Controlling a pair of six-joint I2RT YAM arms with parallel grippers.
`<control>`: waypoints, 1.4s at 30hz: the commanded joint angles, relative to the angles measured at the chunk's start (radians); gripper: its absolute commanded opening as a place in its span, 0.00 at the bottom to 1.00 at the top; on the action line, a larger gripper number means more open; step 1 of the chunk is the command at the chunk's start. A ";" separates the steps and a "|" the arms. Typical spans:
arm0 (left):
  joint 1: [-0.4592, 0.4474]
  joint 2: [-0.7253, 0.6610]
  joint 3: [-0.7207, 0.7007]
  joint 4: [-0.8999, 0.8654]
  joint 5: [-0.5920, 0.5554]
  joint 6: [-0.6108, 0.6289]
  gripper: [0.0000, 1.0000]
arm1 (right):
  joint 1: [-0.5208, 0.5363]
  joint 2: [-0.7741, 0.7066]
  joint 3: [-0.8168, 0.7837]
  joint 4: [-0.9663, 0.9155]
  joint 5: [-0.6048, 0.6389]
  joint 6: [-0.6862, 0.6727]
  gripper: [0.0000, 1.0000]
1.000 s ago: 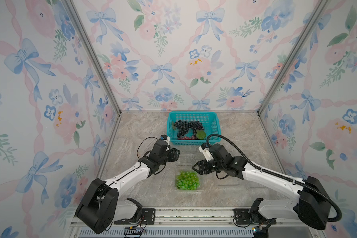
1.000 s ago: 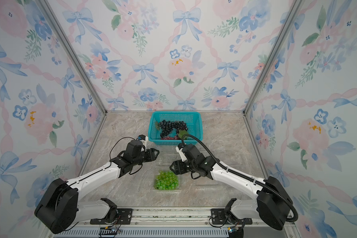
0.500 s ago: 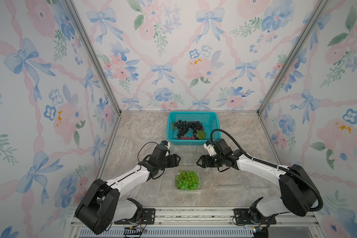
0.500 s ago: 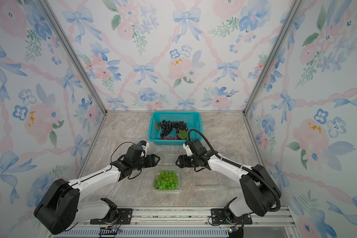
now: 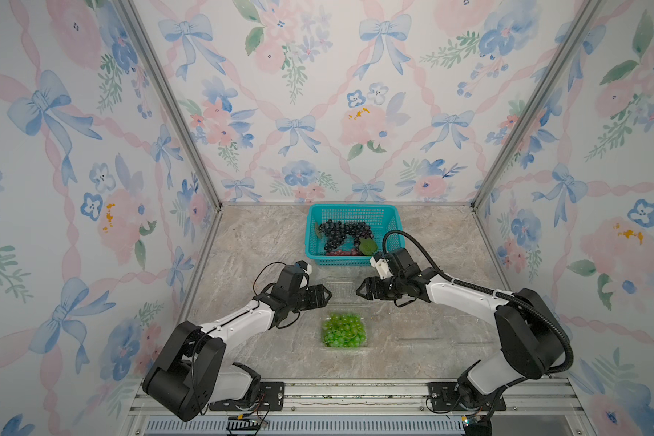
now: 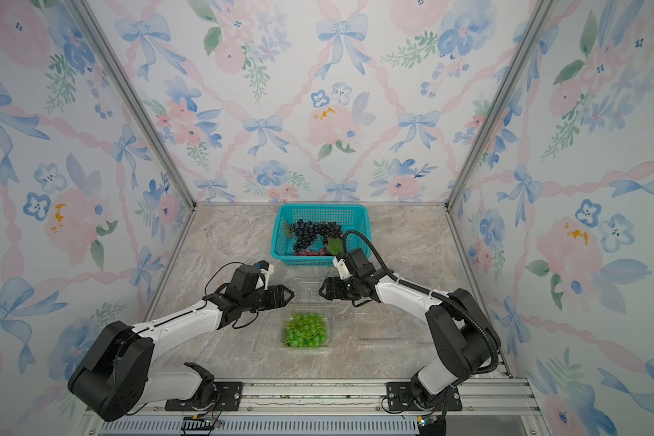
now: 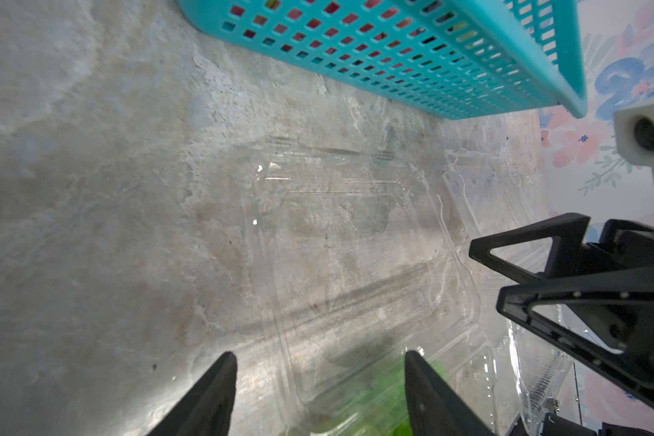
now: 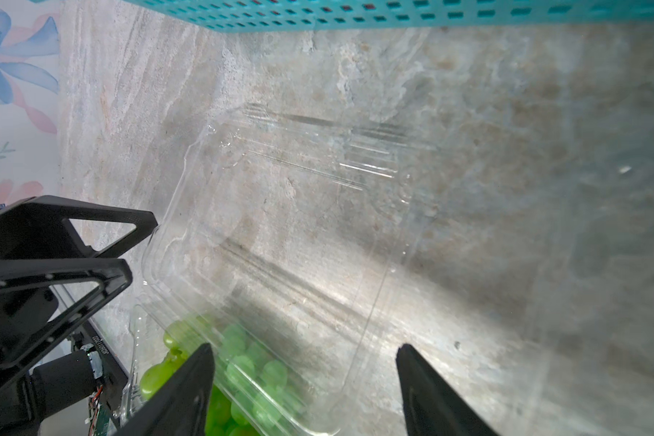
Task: Pack grapes into containers
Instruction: Close the packing box at the center of the board.
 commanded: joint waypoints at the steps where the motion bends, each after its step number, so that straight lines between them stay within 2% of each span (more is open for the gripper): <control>1: 0.006 0.023 0.030 0.000 0.037 0.002 0.72 | -0.012 0.045 0.031 0.022 -0.020 0.011 0.76; 10: 0.009 0.071 0.081 0.015 0.078 -0.001 0.72 | -0.022 0.100 0.051 0.040 -0.039 0.022 0.80; 22: 0.040 0.067 0.044 0.018 0.116 -0.003 0.73 | -0.022 0.146 0.066 0.066 -0.060 0.043 0.82; 42: 0.032 0.101 0.048 0.051 0.170 -0.021 0.73 | 0.007 0.114 0.059 0.082 -0.070 0.062 0.83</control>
